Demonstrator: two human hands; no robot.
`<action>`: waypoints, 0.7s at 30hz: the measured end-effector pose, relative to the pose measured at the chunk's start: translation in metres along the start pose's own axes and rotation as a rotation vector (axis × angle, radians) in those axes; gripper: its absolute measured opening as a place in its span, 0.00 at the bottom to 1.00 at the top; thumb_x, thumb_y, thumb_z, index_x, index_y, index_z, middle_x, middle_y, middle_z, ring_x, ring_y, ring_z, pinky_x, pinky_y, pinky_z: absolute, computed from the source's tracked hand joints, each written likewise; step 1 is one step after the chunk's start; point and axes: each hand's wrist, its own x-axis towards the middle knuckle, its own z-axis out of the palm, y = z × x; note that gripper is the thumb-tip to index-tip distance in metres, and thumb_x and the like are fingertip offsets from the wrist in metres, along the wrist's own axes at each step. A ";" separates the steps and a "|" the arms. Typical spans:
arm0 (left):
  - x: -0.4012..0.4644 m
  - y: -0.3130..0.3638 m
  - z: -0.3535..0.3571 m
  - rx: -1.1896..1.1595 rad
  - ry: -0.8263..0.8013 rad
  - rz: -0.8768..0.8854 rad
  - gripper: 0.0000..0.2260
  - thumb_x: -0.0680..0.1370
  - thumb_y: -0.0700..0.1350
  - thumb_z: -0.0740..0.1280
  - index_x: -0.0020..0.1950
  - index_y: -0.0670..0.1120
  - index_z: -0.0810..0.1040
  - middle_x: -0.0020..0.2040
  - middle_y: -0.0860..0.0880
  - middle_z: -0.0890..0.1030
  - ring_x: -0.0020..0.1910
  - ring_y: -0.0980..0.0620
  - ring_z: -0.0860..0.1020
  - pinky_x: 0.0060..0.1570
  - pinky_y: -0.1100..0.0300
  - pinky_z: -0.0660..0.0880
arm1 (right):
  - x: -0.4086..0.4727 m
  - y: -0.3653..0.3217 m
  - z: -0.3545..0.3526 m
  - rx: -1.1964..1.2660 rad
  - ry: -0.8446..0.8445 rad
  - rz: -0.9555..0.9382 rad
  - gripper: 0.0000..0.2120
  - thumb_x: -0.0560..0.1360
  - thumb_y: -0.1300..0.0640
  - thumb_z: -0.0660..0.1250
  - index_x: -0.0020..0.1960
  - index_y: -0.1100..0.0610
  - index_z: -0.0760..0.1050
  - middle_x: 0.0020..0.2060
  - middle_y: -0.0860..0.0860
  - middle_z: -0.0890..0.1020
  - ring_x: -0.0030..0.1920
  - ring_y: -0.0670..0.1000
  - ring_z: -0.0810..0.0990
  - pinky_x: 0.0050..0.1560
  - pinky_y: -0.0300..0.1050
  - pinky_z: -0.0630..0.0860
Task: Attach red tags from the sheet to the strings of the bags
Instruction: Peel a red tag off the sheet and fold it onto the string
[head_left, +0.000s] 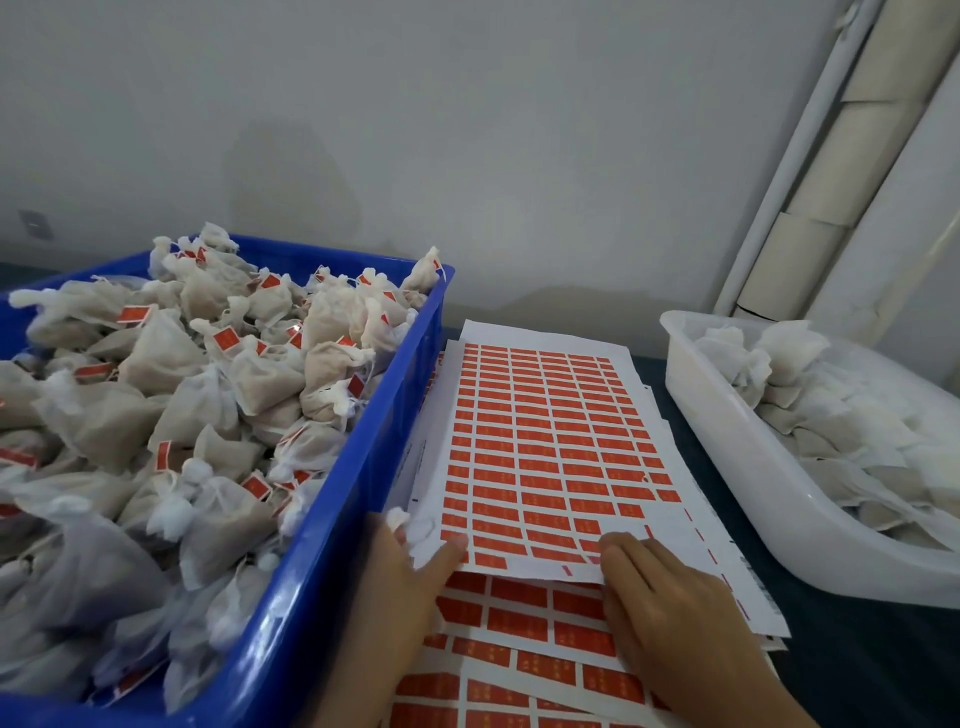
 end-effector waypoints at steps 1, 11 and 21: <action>0.002 0.001 0.000 0.012 -0.007 -0.026 0.25 0.73 0.47 0.70 0.66 0.43 0.64 0.49 0.50 0.75 0.41 0.55 0.75 0.38 0.63 0.72 | 0.001 -0.005 -0.001 0.045 -0.009 0.016 0.25 0.78 0.44 0.51 0.43 0.56 0.82 0.39 0.48 0.85 0.34 0.46 0.84 0.32 0.40 0.80; 0.011 -0.012 -0.003 -0.174 -0.076 -0.066 0.33 0.72 0.47 0.70 0.73 0.48 0.56 0.54 0.49 0.76 0.33 0.60 0.72 0.26 0.70 0.70 | 0.027 -0.031 0.005 0.634 -0.184 0.282 0.14 0.65 0.32 0.59 0.49 0.30 0.63 0.48 0.23 0.68 0.52 0.30 0.70 0.49 0.23 0.64; 0.000 -0.021 -0.006 -0.388 -0.119 0.003 0.05 0.77 0.44 0.63 0.51 0.53 0.72 0.40 0.52 0.80 0.34 0.54 0.82 0.28 0.64 0.75 | 0.046 -0.066 0.017 0.601 -0.023 0.236 0.07 0.69 0.38 0.62 0.43 0.35 0.65 0.42 0.27 0.68 0.48 0.32 0.71 0.48 0.22 0.65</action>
